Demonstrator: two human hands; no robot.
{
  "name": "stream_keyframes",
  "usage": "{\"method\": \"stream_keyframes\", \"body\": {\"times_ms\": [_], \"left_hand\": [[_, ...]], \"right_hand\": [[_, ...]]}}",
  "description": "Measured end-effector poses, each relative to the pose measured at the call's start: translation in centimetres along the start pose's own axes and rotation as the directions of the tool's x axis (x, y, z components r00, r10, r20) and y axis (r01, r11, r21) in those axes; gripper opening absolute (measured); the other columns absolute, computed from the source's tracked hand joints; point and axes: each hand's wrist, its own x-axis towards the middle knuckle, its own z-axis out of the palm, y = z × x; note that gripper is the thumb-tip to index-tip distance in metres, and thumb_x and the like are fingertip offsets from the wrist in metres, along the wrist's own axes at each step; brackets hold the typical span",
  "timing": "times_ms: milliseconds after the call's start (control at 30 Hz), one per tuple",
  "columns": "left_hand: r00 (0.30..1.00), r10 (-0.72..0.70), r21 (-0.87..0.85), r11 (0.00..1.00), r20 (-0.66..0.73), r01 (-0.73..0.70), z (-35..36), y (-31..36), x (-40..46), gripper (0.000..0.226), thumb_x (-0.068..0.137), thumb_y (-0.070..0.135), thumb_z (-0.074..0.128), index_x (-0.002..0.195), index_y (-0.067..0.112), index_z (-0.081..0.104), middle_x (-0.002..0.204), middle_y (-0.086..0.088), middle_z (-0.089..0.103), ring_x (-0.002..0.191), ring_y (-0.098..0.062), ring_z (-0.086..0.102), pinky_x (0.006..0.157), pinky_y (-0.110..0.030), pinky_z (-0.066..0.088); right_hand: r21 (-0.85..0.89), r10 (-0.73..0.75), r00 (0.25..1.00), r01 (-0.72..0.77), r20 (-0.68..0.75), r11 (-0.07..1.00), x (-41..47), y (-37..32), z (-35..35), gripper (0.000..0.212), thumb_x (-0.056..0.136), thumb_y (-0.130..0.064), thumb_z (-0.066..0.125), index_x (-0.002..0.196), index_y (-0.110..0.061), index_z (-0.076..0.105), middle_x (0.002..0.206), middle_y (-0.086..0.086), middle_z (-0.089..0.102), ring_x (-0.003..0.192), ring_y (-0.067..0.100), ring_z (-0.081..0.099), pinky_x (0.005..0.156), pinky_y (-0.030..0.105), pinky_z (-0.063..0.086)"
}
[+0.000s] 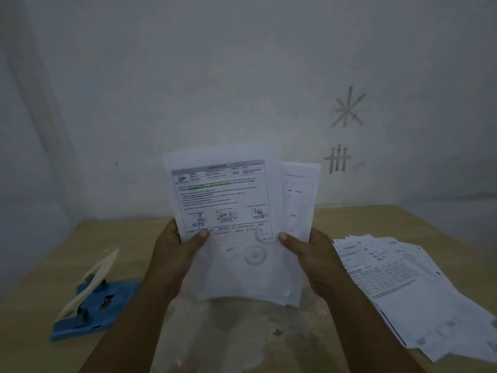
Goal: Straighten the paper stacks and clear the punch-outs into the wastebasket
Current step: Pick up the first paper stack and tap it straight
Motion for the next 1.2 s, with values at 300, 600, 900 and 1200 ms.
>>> {"method": "stream_keyframes", "body": {"times_ms": [300,600,900,1200], "left_hand": [[0.999,0.007,-0.017,1.0,-0.053,-0.008,0.1,-0.2,0.1,0.031,0.086,0.01,0.07,0.113,0.024,0.067,0.112,0.005,0.073,0.103,-0.018,0.069,0.092,-0.043,0.053],[0.997,-0.014,-0.075,0.997,-0.08,0.008,1.2,0.9,0.0,0.028,0.089,0.013,0.067,0.116,0.019,0.061,0.108,-0.003,0.072,0.099,-0.021,0.069,0.088,-0.041,0.054],[0.999,0.008,0.008,1.0,-0.04,-0.008,2.6,0.9,-0.4,0.014,0.096,0.018,0.058,0.105,0.024,0.067,0.101,0.006,0.073,0.092,-0.012,0.07,0.069,-0.023,0.055],[0.995,0.038,0.006,0.999,-0.094,-0.038,3.0,0.9,-0.7,0.014,0.096,0.016,0.057,0.108,0.021,0.062,0.101,0.008,0.071,0.089,-0.009,0.068,0.068,-0.024,0.052]], "right_hand": [[0.035,0.001,0.999,-0.002,0.049,0.999,-0.4,0.4,0.4,0.017,0.091,-0.007,0.065,0.1,-0.019,0.072,0.088,-0.006,0.078,0.08,0.012,0.075,0.061,0.022,0.057],[0.057,-0.117,0.992,0.119,-0.037,0.991,-0.8,0.0,0.8,0.031,0.083,-0.029,0.072,0.112,-0.018,0.067,0.101,-0.001,0.077,0.09,0.019,0.074,0.074,0.037,0.06],[-0.027,-0.199,0.96,0.197,-0.196,0.98,-1.2,0.1,1.8,0.02,0.102,-0.023,0.049,0.094,-0.026,0.067,0.092,-0.007,0.076,0.085,0.011,0.072,0.063,0.026,0.057],[0.016,-0.201,0.963,0.208,-0.181,0.978,-1.3,0.2,2.7,0.016,0.102,-0.029,0.048,0.1,-0.028,0.063,0.098,-0.007,0.073,0.088,0.01,0.071,0.068,0.029,0.058]]}}
